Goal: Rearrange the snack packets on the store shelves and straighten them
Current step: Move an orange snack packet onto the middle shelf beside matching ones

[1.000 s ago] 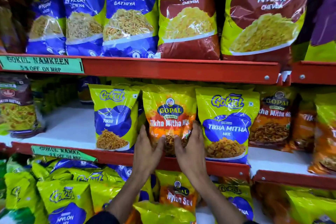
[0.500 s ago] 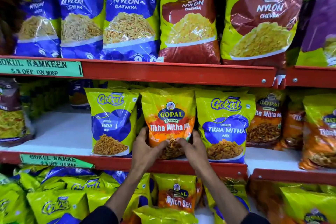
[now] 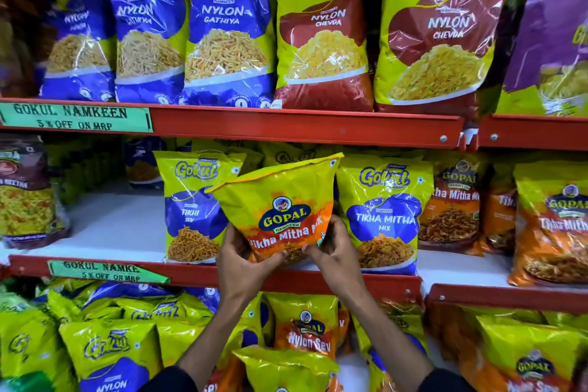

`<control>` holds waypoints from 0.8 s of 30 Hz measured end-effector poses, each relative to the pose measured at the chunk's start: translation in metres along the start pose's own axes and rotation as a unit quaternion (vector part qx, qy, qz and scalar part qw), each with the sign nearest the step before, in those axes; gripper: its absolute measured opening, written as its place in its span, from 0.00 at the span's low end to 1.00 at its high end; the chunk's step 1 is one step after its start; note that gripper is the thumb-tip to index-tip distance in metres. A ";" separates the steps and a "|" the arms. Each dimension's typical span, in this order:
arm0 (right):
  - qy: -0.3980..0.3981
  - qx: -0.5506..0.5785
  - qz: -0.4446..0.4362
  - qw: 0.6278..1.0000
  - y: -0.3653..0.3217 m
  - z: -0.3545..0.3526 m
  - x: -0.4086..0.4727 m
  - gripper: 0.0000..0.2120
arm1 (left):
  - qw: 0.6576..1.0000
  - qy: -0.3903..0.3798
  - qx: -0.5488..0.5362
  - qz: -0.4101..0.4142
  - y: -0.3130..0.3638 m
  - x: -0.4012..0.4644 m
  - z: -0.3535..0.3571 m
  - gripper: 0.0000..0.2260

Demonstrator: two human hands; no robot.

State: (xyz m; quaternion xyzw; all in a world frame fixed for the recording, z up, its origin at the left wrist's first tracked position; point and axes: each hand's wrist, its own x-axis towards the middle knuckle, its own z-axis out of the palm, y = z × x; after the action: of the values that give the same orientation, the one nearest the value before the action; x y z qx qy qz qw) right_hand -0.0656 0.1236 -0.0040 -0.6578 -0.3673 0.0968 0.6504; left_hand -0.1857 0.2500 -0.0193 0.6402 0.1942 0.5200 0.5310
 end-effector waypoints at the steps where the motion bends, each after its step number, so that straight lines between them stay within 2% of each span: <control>1: -0.002 0.002 -0.011 1.000 -0.001 -0.002 -0.002 0.24 | 1.000 0.002 -0.008 0.009 0.003 -0.003 -0.001 0.37; 6: -0.008 0.001 -0.067 0.998 -0.022 -0.026 -0.018 0.24 | 0.997 0.005 -0.013 0.073 0.035 -0.020 0.002 0.29; 9: -0.010 -0.001 -0.097 0.995 -0.039 -0.052 -0.033 0.26 | 0.994 0.002 -0.014 0.104 0.061 -0.035 0.011 0.29; 14: -0.023 0.041 -0.121 0.992 -0.060 -0.110 -0.061 0.30 | 0.993 -0.007 -0.044 0.108 0.099 -0.066 0.038 0.28; 17: -0.046 0.089 -0.108 0.989 -0.063 -0.155 -0.077 0.34 | 0.993 -0.024 -0.079 0.083 0.117 -0.094 0.073 0.27; 22: -0.065 0.178 -0.035 0.981 -0.055 -0.233 -0.108 0.42 | 0.993 -0.043 -0.108 -0.008 0.127 -0.157 0.140 0.20; 24: -0.071 0.194 -0.015 0.978 -0.049 -0.257 -0.121 0.40 | 0.992 -0.052 -0.110 -0.043 0.126 -0.179 0.161 0.20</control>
State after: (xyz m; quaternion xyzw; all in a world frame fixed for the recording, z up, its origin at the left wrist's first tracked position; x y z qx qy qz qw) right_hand -0.0138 -0.1571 0.0335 -0.5050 -0.3965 0.2033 0.7392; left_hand -0.1520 -0.0159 0.0260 0.5947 0.1355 0.4811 0.6297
